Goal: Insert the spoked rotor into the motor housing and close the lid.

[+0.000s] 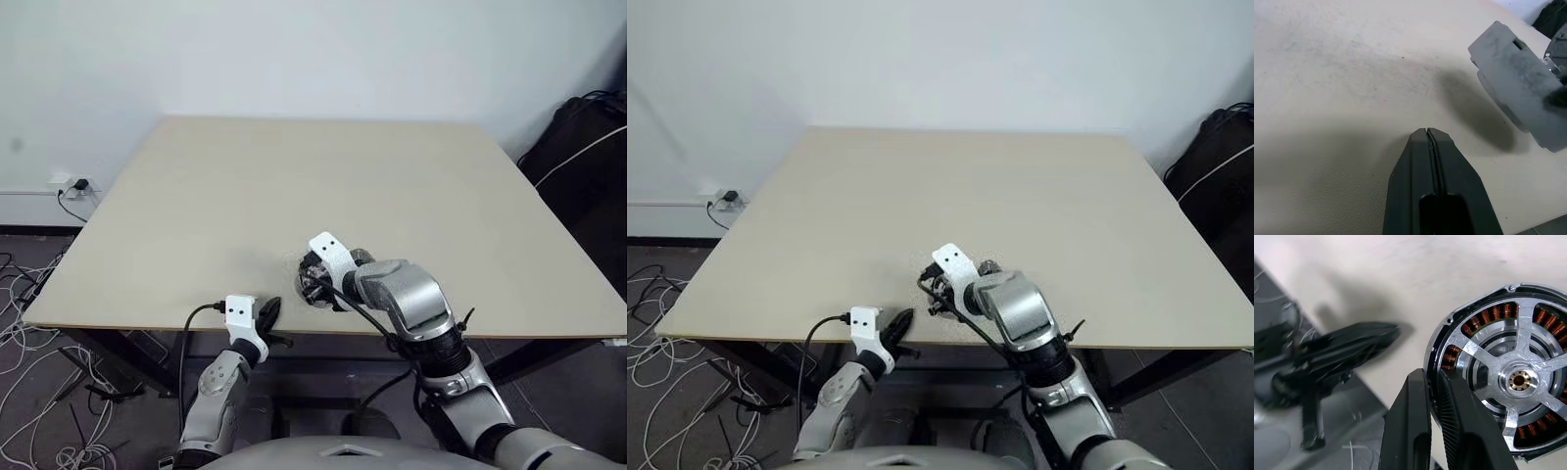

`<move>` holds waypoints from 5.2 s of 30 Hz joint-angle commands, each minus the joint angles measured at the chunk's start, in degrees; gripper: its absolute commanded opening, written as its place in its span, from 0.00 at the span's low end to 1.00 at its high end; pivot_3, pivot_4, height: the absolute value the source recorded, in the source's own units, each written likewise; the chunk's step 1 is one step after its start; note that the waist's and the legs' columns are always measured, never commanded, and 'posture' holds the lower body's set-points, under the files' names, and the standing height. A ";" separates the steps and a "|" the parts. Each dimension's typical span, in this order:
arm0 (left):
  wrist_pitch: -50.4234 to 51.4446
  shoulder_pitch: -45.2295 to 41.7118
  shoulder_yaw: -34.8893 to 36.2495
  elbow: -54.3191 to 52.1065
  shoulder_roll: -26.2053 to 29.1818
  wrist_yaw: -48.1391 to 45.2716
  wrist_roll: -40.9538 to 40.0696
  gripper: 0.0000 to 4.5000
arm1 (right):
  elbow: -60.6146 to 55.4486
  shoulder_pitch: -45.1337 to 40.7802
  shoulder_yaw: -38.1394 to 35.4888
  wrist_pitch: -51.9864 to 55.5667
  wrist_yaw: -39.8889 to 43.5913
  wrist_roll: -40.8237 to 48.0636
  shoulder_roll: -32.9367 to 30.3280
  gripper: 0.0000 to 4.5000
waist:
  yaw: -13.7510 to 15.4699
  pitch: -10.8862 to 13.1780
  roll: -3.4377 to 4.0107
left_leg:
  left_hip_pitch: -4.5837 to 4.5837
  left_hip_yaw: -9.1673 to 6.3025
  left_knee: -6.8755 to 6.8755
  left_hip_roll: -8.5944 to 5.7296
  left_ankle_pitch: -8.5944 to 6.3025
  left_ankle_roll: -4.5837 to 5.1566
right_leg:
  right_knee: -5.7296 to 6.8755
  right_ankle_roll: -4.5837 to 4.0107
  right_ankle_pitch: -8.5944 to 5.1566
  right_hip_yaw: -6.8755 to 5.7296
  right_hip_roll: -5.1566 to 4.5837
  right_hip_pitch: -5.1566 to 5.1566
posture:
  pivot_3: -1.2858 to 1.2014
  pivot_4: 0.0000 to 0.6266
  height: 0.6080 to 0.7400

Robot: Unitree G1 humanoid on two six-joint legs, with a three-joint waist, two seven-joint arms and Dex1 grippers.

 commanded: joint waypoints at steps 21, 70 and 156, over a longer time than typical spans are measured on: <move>-0.70 0.79 -0.50 -2.68 -0.17 0.11 0.13 0.00 | 10.59 -5.26 -3.03 -11.30 -14.32 7.45 8.80 0.35 | -2.37 0.02 0.09 | 0.06 0.01 -0.14 0.04 0.03 -0.04 | 0.02 -0.02 -0.02 0.08 0.36 -0.06 | 0.52 0.00 1.00; 3.48 -0.91 -2.44 -6.95 3.41 -0.32 1.92 0.00 | -14.68 8.96 -3.32 -19.44 -7.11 10.75 -18.07 0.01 | -1.08 0.12 0.04 | 0.20 -0.02 -0.11 0.06 0.03 -0.02 | -0.08 -0.01 -0.04 0.09 0.09 0.12 | 0.52 0.00 1.00; 4.73 1.25 -1.29 -11.31 4.28 1.16 1.86 0.00 | 33.63 2.55 -4.46 -68.03 9.92 9.33 -11.44 0.71 | -0.92 0.04 0.13 | 0.25 -0.01 -0.08 0.04 0.03 -0.02 | -0.02 -0.03 -0.02 0.17 0.25 0.14 | 0.52 0.00 1.00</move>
